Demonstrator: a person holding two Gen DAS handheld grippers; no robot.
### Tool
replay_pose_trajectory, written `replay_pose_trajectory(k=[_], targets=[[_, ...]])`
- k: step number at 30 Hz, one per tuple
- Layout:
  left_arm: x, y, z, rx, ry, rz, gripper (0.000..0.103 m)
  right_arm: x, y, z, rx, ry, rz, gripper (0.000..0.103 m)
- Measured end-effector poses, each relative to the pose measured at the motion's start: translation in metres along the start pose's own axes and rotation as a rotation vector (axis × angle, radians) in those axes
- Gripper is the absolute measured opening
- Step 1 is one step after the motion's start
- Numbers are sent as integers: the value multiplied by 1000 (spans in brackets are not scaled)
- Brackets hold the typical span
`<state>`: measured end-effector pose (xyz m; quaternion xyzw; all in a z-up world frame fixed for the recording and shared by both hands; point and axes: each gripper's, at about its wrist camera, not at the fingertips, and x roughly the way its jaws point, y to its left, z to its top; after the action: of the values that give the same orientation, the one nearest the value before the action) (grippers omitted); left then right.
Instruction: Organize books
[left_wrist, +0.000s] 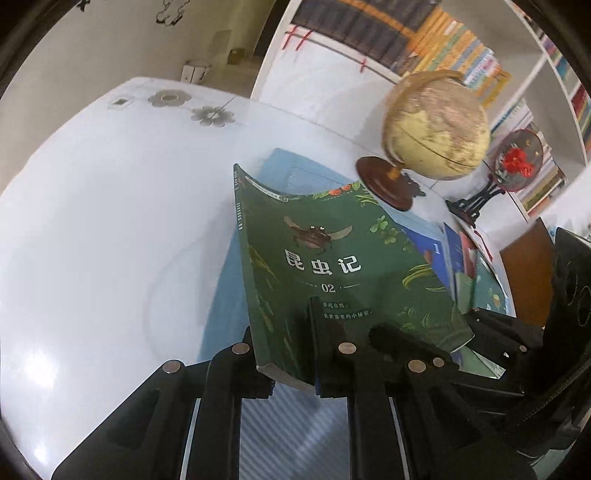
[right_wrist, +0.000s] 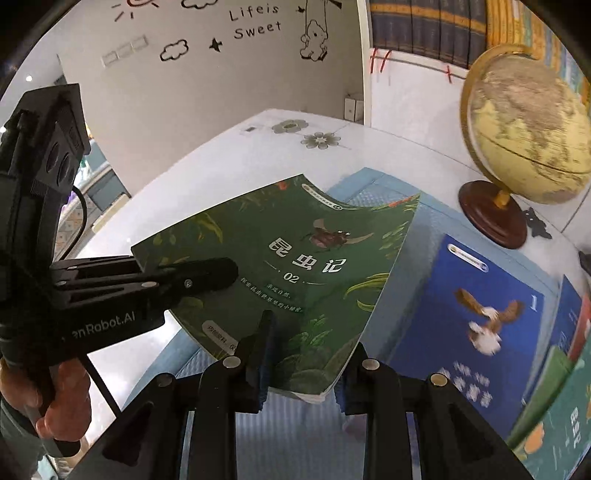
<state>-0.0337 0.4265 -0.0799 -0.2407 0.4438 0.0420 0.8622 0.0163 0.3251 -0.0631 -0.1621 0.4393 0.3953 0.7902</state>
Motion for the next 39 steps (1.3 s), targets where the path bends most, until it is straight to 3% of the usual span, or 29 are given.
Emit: replay_pose_trajectory(k=[4, 6, 9, 13, 20, 29, 32, 39], targets=[[15, 11, 5, -9, 36, -16, 15, 19, -6, 5, 21, 33, -3, 26], [20, 15, 1, -13, 70, -8, 22, 21, -9, 0, 35, 52, 2, 26], [26, 21, -7, -5, 113, 27, 26, 31, -14, -5, 37, 89, 4, 29], [30, 28, -18, 13, 148, 141, 25, 44, -14, -15, 34, 140, 17, 38], [7, 37, -23, -16, 106, 215, 25, 43, -7, -25, 45, 161, 93, 49], [0, 1, -7, 58, 72, 146, 27, 34, -18, -49, 96, 197, 65, 51], [8, -18, -9, 93, 96, 96, 27, 16, -34, -63, 168, 193, 92, 55], [31, -74, -20, 220, 167, 1, 27, -25, -75, -95, 330, 162, 42, 55]])
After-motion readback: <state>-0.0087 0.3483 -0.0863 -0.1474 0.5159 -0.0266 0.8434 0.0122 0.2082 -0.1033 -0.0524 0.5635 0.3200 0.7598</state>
